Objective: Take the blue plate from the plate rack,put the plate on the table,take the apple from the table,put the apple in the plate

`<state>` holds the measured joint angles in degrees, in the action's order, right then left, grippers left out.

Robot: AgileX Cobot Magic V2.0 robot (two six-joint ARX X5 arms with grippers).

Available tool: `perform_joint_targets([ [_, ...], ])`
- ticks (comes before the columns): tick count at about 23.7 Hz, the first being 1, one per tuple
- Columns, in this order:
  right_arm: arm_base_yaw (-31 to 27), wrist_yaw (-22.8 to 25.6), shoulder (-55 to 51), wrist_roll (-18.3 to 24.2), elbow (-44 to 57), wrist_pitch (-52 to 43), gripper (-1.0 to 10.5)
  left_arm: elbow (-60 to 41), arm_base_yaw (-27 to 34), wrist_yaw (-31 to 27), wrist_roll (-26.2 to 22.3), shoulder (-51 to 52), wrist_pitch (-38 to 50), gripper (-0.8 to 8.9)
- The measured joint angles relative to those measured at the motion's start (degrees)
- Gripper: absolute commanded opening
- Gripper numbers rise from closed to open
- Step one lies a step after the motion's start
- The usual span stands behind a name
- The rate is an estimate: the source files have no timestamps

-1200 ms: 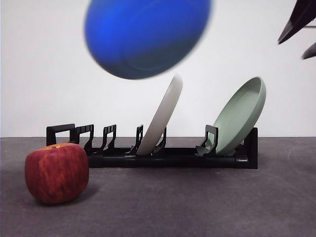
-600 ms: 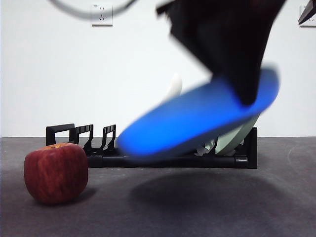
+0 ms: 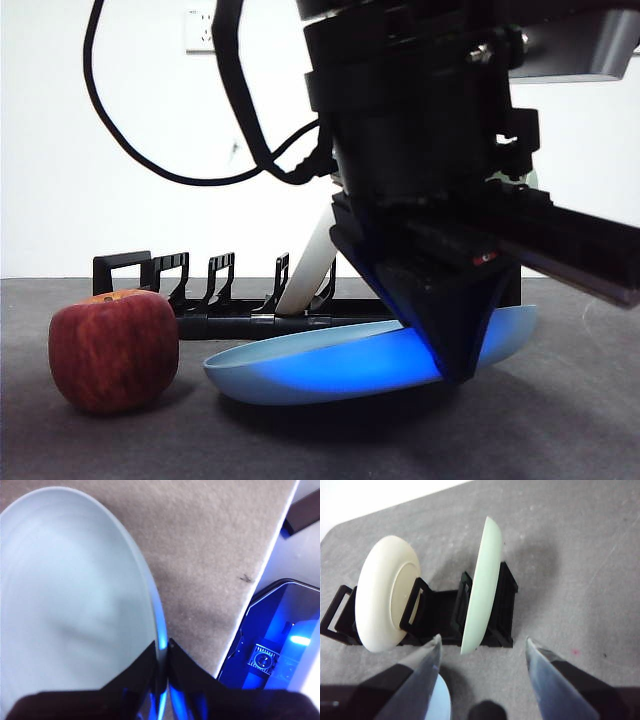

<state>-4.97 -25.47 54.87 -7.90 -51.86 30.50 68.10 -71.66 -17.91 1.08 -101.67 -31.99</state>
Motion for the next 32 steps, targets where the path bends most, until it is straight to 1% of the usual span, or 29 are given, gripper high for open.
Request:
perform_joint_targets([
  [1, 0.00, 0.00, 0.00, 0.00, 0.00, 0.35, 2.8, 0.04, 0.02, 1.07, 0.00, 0.04, 0.02, 1.03],
  [3, 0.00, -0.04, 0.00, 0.00, 0.00, 1.51, 2.8, 0.04, 0.35, 4.28, 0.07, 0.02, 0.00, 3.83],
  [4, 0.00, -0.04, 0.00, 0.00, 0.00, 1.88, 2.8, 0.04, 0.35, 4.70, 0.07, 0.00, 0.00, 4.26],
  [6, 0.00, -0.92, -0.04, 0.00, 0.00, 2.29, 2.8, 0.02, 0.35, 4.83, 0.07, 0.00, 0.17, 4.27],
  [8, 0.02, -4.59, -0.04, 0.00, 0.00, 2.43, 2.8, 0.04, 0.39, 4.72, 0.15, 0.00, 0.35, 4.27],
  [11, 1.14, -12.09, -0.07, 0.00, 0.00, 2.43, 2.9, 1.66, 0.68, 4.52, 0.94, 1.03, -1.44, 4.27],
  [13, 3.80, -13.35, -0.11, 0.00, 0.00, 1.92, 2.9, 4.48, 0.70, 2.03, 1.14, 4.68, -3.41, 4.27],
  [17, 11.26, -13.31, -0.11, 0.00, 0.00, -0.04, 3.0, 13.62, 1.70, -7.32, 1.09, 15.37, -11.13, 4.27],
  [21, 17.00, -12.22, -0.11, -0.55, 0.00, -4.22, 4.2, 18.80, 5.33, -11.78, 0.79, 21.38, -15.72, 4.27],
  [22, 18.67, -11.19, -0.11, -0.96, 0.00, -5.29, 4.5, 19.80, 6.78, -12.46, 0.61, 22.88, -16.28, 4.27],
  [26, 24.61, -6.56, 0.57, -1.86, -1.14, -6.14, 4.5, 21.38, 13.62, -13.00, 0.44, 29.46, -16.74, 4.27],
  [30, 31.17, -4.76, 4.35, -2.16, -4.61, -6.60, 4.6, 21.38, 22.18, -13.03, 0.44, 36.02, -19.54, 4.27],
  [32, 35.06, -2.58, 7.10, -2.01, -6.69, -6.60, 5.4, 21.38, 26.82, -13.05, 0.44, 38.93, -22.43, 4.27],
])
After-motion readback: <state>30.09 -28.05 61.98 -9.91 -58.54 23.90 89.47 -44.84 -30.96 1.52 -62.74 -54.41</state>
